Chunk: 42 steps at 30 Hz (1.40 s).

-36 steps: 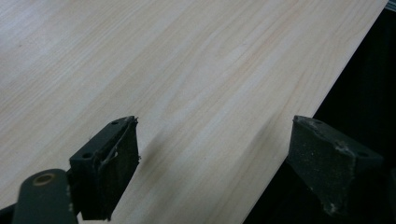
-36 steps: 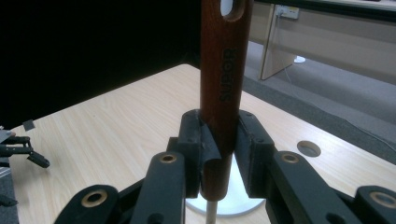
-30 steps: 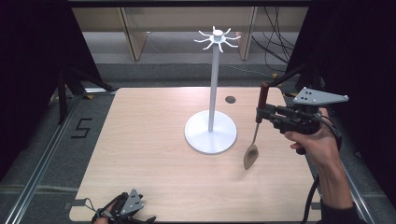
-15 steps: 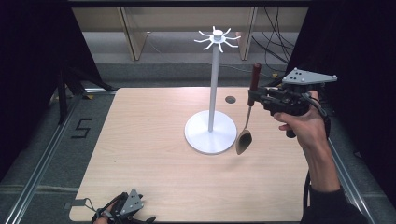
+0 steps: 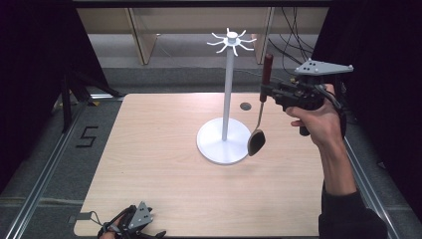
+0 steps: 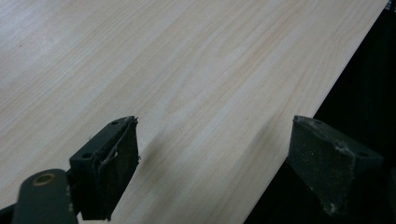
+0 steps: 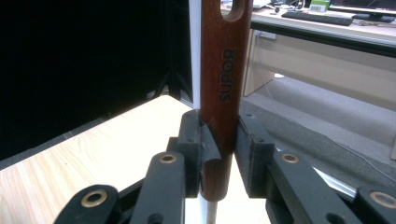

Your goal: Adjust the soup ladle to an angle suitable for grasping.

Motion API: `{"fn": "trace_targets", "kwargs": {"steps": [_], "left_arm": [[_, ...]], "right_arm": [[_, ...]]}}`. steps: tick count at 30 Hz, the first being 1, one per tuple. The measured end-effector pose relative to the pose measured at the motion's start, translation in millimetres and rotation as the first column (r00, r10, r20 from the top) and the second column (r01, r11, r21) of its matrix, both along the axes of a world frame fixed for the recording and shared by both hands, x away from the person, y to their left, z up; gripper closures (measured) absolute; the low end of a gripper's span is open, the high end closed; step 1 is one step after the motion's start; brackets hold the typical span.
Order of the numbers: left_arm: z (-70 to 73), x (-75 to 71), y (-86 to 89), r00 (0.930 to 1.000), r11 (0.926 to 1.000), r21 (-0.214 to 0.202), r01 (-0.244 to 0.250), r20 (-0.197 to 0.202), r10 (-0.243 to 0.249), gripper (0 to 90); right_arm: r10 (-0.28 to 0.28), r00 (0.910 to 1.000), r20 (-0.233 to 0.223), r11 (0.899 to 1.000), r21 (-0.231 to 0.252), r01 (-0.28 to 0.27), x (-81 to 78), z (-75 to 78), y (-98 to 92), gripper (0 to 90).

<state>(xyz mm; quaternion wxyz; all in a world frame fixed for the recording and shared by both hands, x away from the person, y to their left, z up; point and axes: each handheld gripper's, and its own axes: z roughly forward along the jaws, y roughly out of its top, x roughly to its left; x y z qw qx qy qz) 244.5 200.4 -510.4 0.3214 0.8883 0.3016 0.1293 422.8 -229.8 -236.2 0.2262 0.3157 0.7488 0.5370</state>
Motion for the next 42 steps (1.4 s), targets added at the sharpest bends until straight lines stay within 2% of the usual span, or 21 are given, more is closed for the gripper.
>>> {"fn": "trace_targets", "kwargs": {"steps": [6,9,17,24,33,34,35,37,38,42], "left_arm": [[0.0,0.0,0.2,1.0000,1.0000,0.002,0.001,0.000,-0.001,15.5],[0.1,-0.1,0.1,1.0000,1.0000,0.000,0.001,0.000,-0.001,15.5],[-0.1,0.2,0.2,1.0000,1.0000,0.002,0.001,0.000,-0.001,15.5],[0.2,-0.2,0.2,1.0000,1.0000,0.001,0.004,-0.001,-0.004,15.5],[-0.1,-0.2,0.0,1.0000,1.0000,0.004,0.005,-0.002,-0.005,15.4],[-0.1,-0.2,0.0,1.0000,1.0000,0.002,0.004,-0.001,-0.004,15.5],[-0.3,0.0,0.1,1.0000,1.0000,0.003,0.004,-0.001,-0.004,15.4],[-0.4,-0.1,0.0,1.0000,1.0000,0.005,0.005,-0.002,-0.005,15.4],[-0.4,-0.4,-0.2,1.0000,1.0000,0.005,0.006,-0.003,-0.006,15.4],[-0.7,-0.1,-0.2,1.0000,1.0000,0.005,0.006,-0.003,-0.006,15.4]], "right_arm": [[-0.011,0.9998,-0.015,1.000,0.001,0.011,8.4,7.9,8.5,74.1],[-0.012,0.9999,0.002,1.000,-0.005,0.012,10.9,9.0,9.6,74.1],[-0.003,0.9998,-0.017,1.000,0.010,0.003,15.0,12.7,16.9,74.1],[0.001,1.0000,-0.006,1.000,-0.011,-0.001,19.1,16.4,20.8,74.1],[0.000,0.9993,-0.038,1.000,-0.011,0.000,27.7,14.8,25.6,74.0],[0.000,0.9997,-0.026,1.000,-0.022,-0.001,29.5,14.6,25.4,74.0],[0.005,0.9988,-0.048,1.000,0.001,-0.005,30.3,14.9,27.4,74.0],[0.016,0.9992,-0.036,1.000,0.004,-0.016,32.3,14.8,27.2,74.0],[0.018,0.9985,-0.052,1.000,0.012,-0.017,33.1,15.0,27.4,74.0],[0.021,0.9982,-0.056,1.000,0.007,-0.021,34.7,13.9,30.9,73.9]]}}
